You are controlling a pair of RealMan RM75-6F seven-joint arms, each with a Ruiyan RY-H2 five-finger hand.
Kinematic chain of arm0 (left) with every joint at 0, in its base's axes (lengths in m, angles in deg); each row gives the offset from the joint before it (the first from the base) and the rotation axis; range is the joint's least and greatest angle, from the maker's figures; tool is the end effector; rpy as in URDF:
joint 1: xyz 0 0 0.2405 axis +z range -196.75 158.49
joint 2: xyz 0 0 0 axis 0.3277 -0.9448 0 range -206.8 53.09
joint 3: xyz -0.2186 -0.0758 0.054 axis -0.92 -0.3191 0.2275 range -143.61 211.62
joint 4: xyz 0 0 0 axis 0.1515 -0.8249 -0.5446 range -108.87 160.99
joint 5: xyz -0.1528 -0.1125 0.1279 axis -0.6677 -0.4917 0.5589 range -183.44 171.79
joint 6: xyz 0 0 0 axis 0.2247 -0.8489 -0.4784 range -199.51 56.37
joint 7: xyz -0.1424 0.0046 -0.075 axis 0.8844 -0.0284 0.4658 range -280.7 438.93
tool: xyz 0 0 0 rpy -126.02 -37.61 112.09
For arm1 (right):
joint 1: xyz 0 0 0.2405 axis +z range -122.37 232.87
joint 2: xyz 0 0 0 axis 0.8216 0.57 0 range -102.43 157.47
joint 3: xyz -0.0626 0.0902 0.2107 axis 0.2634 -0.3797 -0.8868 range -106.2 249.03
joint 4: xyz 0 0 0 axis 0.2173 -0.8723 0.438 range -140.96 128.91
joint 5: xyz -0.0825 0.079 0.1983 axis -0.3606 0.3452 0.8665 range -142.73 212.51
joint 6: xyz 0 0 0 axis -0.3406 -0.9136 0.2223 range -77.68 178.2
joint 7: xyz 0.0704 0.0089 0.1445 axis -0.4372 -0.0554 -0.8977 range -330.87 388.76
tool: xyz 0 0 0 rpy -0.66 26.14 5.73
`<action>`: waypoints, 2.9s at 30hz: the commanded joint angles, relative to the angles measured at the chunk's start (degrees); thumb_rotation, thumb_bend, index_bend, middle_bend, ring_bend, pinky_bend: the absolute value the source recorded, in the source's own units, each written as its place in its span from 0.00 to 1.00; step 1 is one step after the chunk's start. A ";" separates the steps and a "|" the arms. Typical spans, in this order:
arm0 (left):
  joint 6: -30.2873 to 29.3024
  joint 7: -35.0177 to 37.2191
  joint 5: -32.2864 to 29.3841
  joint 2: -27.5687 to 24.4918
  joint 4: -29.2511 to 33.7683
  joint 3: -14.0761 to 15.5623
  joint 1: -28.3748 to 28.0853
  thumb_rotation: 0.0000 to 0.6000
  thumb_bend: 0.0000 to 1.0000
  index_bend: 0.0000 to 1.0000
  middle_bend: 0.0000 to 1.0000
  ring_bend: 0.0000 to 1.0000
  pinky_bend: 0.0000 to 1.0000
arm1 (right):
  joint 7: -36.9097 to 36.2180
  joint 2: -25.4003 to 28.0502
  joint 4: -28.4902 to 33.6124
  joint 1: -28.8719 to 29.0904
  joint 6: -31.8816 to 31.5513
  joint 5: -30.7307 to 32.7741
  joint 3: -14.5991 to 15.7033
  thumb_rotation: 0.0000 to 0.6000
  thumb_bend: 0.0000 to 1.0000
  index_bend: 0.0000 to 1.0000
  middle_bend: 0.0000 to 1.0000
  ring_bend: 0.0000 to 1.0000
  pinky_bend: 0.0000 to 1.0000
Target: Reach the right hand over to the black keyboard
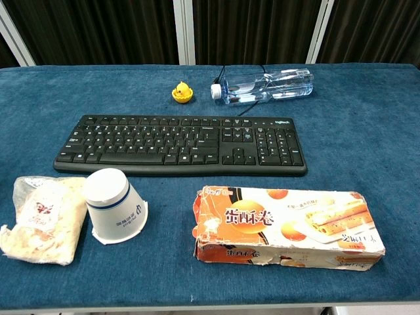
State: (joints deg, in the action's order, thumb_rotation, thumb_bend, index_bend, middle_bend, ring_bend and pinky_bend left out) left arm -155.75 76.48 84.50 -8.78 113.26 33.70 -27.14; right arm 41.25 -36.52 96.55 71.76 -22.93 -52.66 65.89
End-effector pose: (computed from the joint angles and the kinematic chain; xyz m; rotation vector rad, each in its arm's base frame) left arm -0.2962 0.2048 0.1069 -1.5336 -0.8249 -0.8959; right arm -0.2144 -0.2506 0.0926 1.6788 -0.8112 0.9589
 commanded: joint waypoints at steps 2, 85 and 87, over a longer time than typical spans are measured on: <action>0.38 0.17 0.12 0.25 -0.41 -0.05 -0.34 1.00 0.11 0.17 0.14 0.08 0.00 | 7.53 -2.80 4.82 11.91 16.44 9.98 -5.36 0.84 0.75 0.04 0.67 0.81 0.74; -1.36 2.27 -2.04 0.53 -2.86 -0.51 1.64 1.00 0.12 0.17 0.14 0.08 0.00 | -1.05 -2.89 -1.36 8.61 -26.49 14.60 21.52 0.69 0.22 0.00 0.00 0.00 0.00; -1.40 2.14 -2.05 0.61 -2.75 -0.47 1.72 1.00 0.12 0.17 0.14 0.08 0.00 | -2.14 -2.76 -2.53 6.89 -26.76 13.52 21.29 0.69 0.22 0.00 0.00 0.00 0.00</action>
State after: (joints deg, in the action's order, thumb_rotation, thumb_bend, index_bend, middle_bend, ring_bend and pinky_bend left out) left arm -157.15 78.62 82.45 -8.17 110.51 33.22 -25.42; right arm 40.94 -40.03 95.91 80.91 -48.18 -37.21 86.38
